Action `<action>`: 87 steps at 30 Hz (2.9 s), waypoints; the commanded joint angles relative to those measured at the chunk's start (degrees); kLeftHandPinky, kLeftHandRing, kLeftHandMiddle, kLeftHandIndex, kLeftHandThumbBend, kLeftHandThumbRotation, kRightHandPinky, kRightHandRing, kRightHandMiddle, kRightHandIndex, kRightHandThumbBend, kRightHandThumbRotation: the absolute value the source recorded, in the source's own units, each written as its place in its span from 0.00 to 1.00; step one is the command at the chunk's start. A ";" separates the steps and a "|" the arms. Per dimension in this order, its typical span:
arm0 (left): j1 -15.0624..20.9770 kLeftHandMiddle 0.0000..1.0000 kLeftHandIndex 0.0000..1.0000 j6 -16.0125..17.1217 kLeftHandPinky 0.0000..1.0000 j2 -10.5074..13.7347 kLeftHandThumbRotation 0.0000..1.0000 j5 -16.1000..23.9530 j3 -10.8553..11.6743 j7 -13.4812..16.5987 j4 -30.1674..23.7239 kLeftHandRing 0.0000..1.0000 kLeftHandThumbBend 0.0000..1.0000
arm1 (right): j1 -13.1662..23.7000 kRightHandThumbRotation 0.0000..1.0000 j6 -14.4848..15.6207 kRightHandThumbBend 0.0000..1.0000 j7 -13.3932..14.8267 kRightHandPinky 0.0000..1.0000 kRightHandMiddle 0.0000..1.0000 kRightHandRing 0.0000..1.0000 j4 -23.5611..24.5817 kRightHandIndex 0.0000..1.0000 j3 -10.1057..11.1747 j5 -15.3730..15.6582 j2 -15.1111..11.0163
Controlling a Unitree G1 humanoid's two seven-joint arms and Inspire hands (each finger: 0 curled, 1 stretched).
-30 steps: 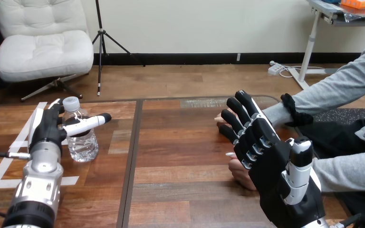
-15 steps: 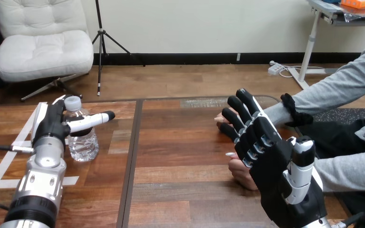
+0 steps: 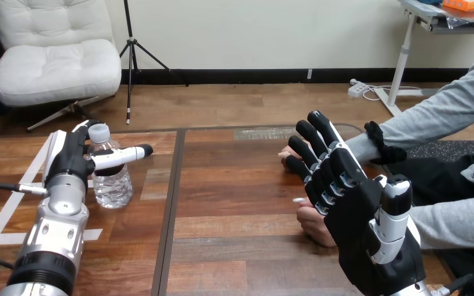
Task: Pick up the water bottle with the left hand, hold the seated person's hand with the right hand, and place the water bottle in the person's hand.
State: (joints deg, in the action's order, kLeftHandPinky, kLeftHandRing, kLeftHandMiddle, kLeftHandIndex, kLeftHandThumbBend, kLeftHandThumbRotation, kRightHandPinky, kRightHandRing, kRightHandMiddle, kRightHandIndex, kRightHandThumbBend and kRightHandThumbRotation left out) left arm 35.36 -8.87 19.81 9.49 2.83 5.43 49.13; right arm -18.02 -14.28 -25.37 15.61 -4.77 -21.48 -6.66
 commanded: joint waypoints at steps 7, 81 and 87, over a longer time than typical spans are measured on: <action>4.42 0.89 0.88 -2.43 0.78 0.93 0.14 2.29 -1.48 1.74 -2.70 0.86 0.90 | 1.75 1.00 -1.20 1.00 -0.04 1.00 1.00 1.00 1.95 1.00 0.49 -0.32 0.50; -3.36 0.46 0.47 -10.96 0.37 1.24 0.00 7.87 -2.18 4.03 -21.19 0.42 0.76 | 1.75 1.00 -1.36 1.00 -0.27 1.00 1.00 1.00 1.48 1.00 0.71 -0.52 0.58; -3.59 0.47 0.47 -10.55 0.37 1.23 0.00 7.95 -2.05 4.28 -21.29 0.43 0.76 | 1.73 1.00 -1.25 1.00 -0.19 1.00 1.00 1.00 1.56 1.00 0.67 -0.54 0.62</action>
State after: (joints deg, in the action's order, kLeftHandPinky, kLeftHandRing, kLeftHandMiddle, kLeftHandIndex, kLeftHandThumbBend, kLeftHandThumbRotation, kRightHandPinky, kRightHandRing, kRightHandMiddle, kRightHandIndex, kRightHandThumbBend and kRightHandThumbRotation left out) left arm 30.41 -21.15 20.87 17.52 0.36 8.63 31.05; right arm -18.03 -14.35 -25.45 15.61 -4.43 -21.64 -6.64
